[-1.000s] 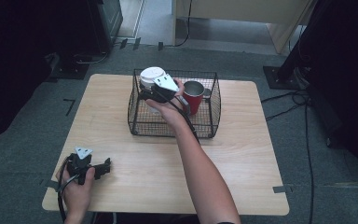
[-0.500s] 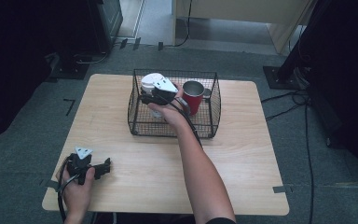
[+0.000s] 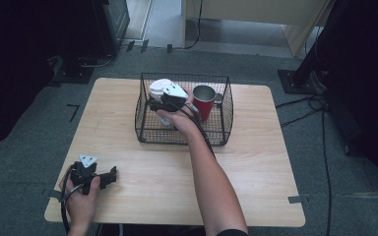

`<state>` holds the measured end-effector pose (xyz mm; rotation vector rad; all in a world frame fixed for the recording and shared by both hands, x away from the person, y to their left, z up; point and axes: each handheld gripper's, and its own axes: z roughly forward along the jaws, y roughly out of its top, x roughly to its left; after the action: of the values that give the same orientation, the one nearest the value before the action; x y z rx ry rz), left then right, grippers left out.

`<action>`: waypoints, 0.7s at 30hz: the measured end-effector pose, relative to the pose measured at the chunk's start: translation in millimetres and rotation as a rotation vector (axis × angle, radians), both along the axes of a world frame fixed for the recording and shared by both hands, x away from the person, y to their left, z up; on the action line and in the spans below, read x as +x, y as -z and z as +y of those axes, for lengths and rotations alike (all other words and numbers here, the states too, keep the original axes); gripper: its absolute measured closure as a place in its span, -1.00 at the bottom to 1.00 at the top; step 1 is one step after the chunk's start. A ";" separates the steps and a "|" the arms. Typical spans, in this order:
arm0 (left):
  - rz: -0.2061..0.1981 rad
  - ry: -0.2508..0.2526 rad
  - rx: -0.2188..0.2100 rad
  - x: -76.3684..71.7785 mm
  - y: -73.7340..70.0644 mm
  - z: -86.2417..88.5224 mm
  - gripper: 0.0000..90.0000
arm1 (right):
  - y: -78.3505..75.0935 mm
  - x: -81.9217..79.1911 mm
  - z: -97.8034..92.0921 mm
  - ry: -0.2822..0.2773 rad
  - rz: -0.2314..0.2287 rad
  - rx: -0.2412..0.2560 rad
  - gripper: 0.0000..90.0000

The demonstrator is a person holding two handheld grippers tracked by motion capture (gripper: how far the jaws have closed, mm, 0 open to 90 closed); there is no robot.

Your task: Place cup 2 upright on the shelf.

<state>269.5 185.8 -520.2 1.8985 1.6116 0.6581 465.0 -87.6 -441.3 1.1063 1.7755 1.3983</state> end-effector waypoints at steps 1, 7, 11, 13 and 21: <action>0.000 0.000 0.000 0.0 0.0 0.0 -1.00 | -0.4 -0.2 -1.2 -0.008 0.002 -0.001 -0.66; 0.000 0.000 0.000 0.0 0.0 0.0 -1.00 | -1.4 -2.2 -8.1 -0.065 0.002 -0.042 -0.69; 0.000 0.000 0.000 0.0 0.0 0.0 -1.00 | -1.2 -2.5 -14.3 -0.077 0.016 -0.059 -0.75; 0.000 0.000 -0.001 0.0 0.0 0.0 -1.00 | -0.1 -2.5 -18.5 -0.083 0.015 -0.064 -0.77; 0.000 0.000 0.000 0.0 0.0 0.0 -1.00 | 0.3 -6.1 -29.2 -0.104 -0.003 -0.067 -0.87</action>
<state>269.5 185.7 -520.2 1.8983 1.6119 0.6579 458.9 -116.8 -441.6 0.9886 1.8874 1.3896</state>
